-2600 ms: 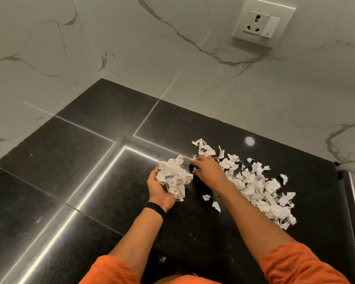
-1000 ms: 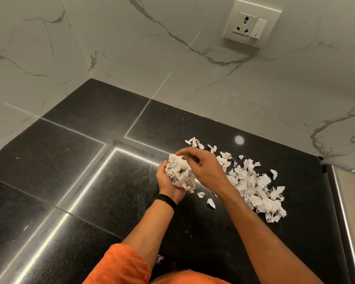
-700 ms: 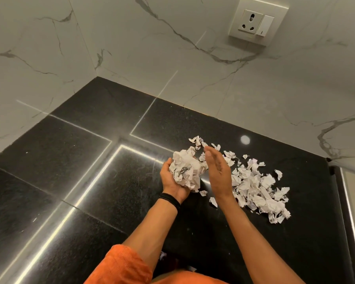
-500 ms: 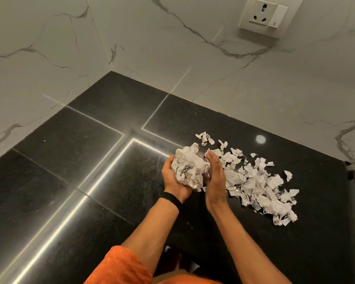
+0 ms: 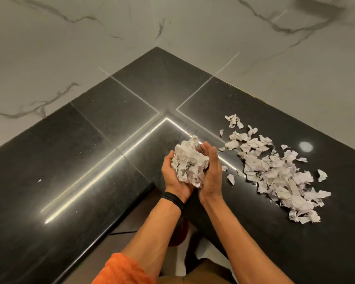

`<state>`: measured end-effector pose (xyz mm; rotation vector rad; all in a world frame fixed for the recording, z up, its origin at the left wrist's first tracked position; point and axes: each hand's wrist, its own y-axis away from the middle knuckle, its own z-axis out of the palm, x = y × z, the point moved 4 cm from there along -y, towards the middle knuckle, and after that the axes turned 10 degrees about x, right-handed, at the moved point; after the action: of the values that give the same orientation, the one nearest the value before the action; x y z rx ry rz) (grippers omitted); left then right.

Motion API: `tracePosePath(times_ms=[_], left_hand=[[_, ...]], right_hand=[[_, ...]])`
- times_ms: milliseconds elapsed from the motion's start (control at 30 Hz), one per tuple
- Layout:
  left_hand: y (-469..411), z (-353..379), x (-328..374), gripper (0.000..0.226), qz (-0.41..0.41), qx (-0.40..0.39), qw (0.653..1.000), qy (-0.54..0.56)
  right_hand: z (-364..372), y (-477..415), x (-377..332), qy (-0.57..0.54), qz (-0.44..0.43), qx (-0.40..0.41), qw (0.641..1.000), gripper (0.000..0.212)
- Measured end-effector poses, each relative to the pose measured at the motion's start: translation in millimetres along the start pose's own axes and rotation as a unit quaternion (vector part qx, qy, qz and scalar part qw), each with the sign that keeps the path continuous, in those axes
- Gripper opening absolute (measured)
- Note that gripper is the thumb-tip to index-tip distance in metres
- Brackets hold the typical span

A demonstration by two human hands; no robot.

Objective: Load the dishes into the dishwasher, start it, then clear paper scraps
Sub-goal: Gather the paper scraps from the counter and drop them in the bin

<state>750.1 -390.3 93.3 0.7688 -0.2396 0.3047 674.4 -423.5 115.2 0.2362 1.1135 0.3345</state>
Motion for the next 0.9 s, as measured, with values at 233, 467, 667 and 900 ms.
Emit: tracePosePath(times_ms=[233,467,667,900], left_hand=[[55,-69,22,0.064,0.016,-0.004,0.999,0.03],[110,-170,13,0.057,0.007,0.035,0.999,0.038],[109,-265,-22,0.054,-0.01,0.137,0.99,0.03],[11,-378,-86,0.055,-0.027,0.213,0.976,0.018]], right_hand=[[3,75,45,0.017,0.028,-0.005,0.999,0.056],[-22,158,118,0.03,0.064,0.04,0.997,0.054],[-70,186,194,0.062,0.128,0.098,0.985,0.037],[-156,133,342,0.084,0.193,0.145,0.967,0.055]])
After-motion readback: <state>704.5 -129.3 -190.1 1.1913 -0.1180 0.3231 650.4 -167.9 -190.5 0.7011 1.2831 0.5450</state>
